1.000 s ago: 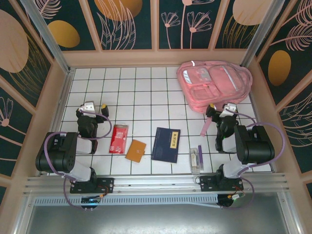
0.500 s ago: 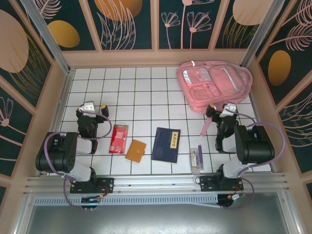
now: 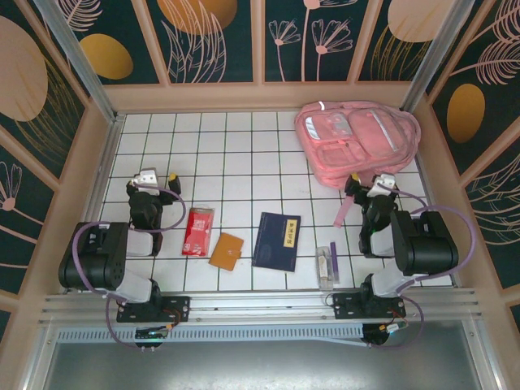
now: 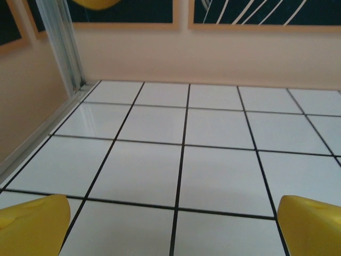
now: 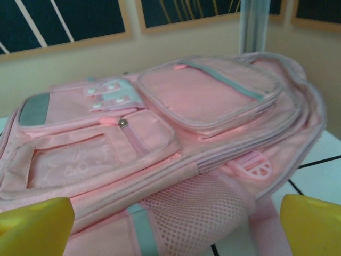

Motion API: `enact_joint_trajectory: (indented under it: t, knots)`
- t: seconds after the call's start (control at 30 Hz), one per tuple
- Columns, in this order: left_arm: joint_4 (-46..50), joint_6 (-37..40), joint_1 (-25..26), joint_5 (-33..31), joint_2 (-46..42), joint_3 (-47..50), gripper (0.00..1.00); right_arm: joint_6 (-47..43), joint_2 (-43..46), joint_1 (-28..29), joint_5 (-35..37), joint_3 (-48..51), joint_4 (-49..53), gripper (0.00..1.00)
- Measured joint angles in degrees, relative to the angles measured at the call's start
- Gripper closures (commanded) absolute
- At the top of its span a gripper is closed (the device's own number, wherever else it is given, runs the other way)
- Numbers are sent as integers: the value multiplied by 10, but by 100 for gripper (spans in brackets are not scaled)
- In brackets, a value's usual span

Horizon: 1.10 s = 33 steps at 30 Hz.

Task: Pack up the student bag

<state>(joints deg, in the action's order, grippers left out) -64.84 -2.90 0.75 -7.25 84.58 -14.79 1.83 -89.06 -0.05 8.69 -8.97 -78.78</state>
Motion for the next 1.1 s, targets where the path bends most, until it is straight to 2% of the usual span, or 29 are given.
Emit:
enact_joint_trajectory:
  t: [0.1,0.2,0.33,0.47,0.6,0.67,0.8,0.93,1.1]
  knots:
    - [106,-22,0,-26,-66,-48,1,-19,2,38,26,49,-62,1]
    - [193,-55,0,-33,-138,-98,1,-36,39,64,39,63,-50,1]
    - [306,-110,0,-25,-204,-158,1,-40,166,63,31,-31,126,1]
    - [438,-141,0,-36,-228,-213,1,0,194,63,29,-232,363,1]
    - [547,-142,-1,-62,-226,-247,1,24,169,64,13,-377,565,5]
    - [582,-142,-1,-44,-222,-255,1,25,154,68,-13,-406,642,7]
    - [658,-151,-1,-2,-190,-269,1,19,102,80,-84,-435,781,19]
    - [714,-174,-1,31,-170,-268,1,17,34,82,-123,-460,859,23]
    - [726,-207,-1,79,-191,-237,1,14,-38,88,-146,-494,901,25]
